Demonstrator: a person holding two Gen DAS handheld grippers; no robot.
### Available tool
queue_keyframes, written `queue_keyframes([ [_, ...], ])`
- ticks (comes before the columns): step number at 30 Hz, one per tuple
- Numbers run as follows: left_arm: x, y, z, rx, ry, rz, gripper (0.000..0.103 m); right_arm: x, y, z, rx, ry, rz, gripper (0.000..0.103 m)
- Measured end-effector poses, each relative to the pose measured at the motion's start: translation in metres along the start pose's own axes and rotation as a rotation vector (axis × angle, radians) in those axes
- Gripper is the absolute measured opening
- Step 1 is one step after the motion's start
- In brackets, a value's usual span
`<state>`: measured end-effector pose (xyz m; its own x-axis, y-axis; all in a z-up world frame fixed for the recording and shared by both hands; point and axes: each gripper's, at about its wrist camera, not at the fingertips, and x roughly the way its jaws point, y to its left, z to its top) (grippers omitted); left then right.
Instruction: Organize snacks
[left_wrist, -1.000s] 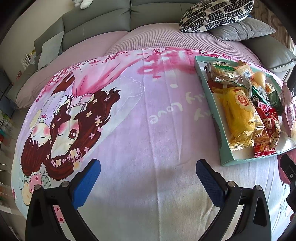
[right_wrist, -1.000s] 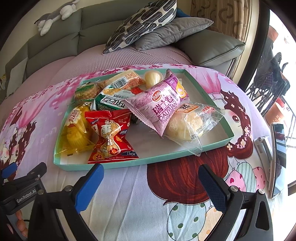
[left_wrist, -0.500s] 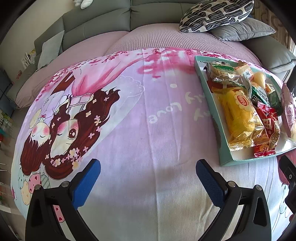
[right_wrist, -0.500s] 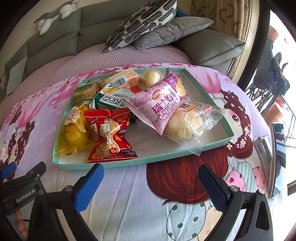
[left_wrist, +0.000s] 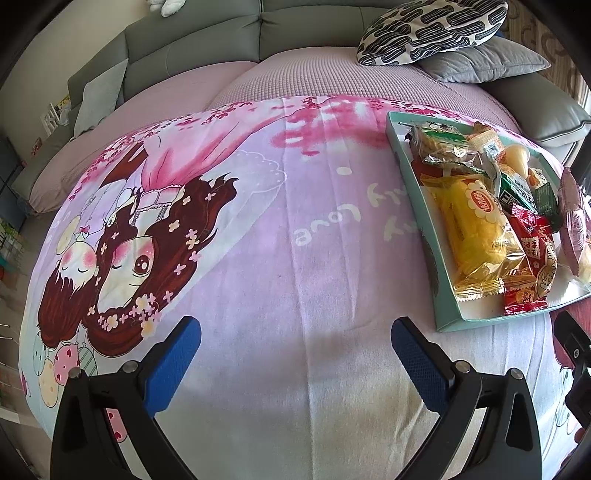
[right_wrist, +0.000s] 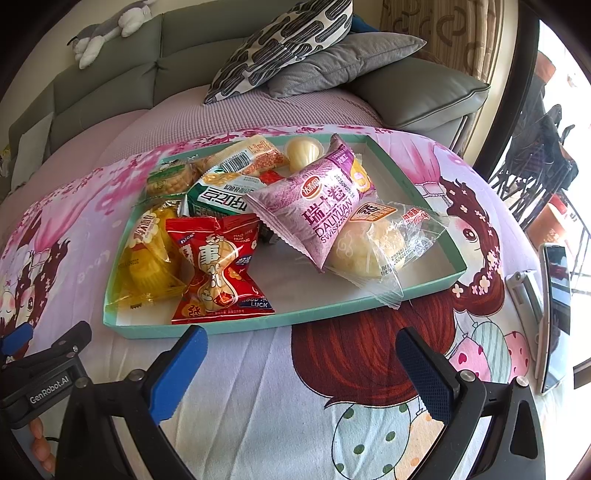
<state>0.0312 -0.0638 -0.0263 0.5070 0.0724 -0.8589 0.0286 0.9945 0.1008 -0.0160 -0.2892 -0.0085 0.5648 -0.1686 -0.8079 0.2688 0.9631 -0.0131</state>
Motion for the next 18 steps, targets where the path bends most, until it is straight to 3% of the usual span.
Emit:
queue_keyframes([
  [18, -0.0043, -0.0025, 0.001, -0.004, -0.023, -0.034, 0.102, 0.0008, 0.0001, -0.0017, -0.004, 0.005, -0.006, 0.103],
])
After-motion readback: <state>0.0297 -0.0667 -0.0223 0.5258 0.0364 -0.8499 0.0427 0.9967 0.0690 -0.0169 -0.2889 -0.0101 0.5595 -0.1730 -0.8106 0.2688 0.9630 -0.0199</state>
